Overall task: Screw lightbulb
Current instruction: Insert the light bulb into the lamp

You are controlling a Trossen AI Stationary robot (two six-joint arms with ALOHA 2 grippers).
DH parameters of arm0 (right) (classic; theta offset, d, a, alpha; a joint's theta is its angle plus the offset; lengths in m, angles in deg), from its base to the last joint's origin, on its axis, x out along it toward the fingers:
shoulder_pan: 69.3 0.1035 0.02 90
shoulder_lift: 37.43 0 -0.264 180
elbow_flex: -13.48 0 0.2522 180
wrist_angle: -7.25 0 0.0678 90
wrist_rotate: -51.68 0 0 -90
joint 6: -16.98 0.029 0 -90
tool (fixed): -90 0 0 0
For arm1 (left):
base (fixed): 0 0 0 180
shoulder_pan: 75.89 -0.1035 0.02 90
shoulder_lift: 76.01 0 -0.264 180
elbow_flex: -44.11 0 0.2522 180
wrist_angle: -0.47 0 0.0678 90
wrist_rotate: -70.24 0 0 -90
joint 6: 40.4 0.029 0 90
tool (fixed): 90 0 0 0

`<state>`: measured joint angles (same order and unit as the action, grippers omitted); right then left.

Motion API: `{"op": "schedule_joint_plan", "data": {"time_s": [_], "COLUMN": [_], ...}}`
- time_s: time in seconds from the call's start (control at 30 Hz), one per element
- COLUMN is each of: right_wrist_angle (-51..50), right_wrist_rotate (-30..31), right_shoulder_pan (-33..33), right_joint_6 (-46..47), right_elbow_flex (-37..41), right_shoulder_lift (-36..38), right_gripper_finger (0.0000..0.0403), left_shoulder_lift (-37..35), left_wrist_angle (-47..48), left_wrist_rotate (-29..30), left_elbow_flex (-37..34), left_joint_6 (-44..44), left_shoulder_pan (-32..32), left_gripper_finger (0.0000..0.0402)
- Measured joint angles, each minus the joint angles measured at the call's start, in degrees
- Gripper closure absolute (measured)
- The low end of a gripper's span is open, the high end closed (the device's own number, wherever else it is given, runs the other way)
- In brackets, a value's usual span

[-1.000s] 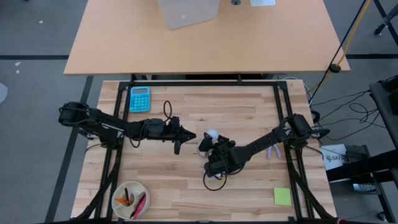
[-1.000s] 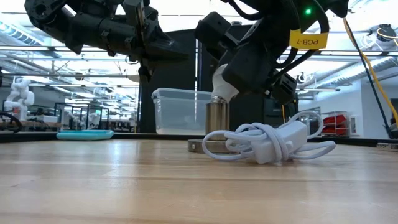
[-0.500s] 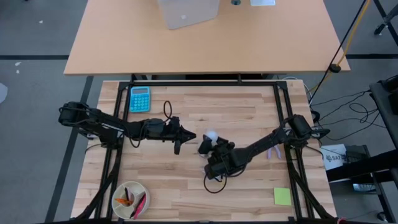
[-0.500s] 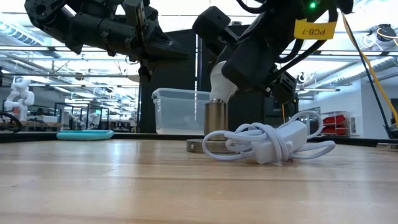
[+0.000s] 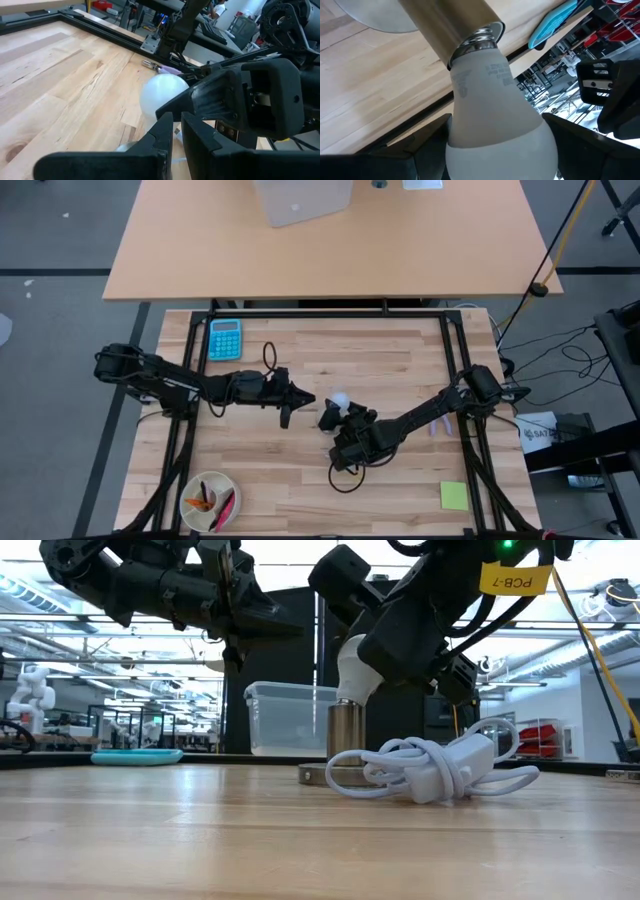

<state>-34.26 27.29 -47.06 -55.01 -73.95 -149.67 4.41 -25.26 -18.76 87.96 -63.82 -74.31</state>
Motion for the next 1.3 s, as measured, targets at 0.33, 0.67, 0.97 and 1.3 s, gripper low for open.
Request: {"op": "schedule_joint_plan", "data": {"time_s": [0.33,0.67,0.97,1.3], "right_wrist_angle": [0.28,0.61,0.61,0.60], "right_wrist_rotate": [-0.24,-0.42,-0.42,-0.31], "right_shoulder_pan": [0.02,0.01,0.02,0.02], "right_joint_6": [-1.38,-2.72,-3.73,-4.57], "right_elbow_flex": [0.00,0.00,0.00,-1.08], "right_shoulder_lift": [0.02,0.02,0.02,0.06], "right_gripper_finger": [0.0105,0.0105,0.0105,0.0105], "left_shoulder_lift": [0.00,0.00,0.00,0.01], "left_wrist_angle": [0.02,0.04,0.09,0.18], "left_wrist_rotate": [0.00,0.00,0.00,0.00], "left_elbow_flex": [0.00,0.00,-0.01,-0.01], "left_joint_6": [0.02,0.06,0.17,0.42], "left_shoulder_pan": [0.00,0.00,0.00,0.00], "left_gripper_finger": [0.0360,0.0360,0.0360,0.0360]}}
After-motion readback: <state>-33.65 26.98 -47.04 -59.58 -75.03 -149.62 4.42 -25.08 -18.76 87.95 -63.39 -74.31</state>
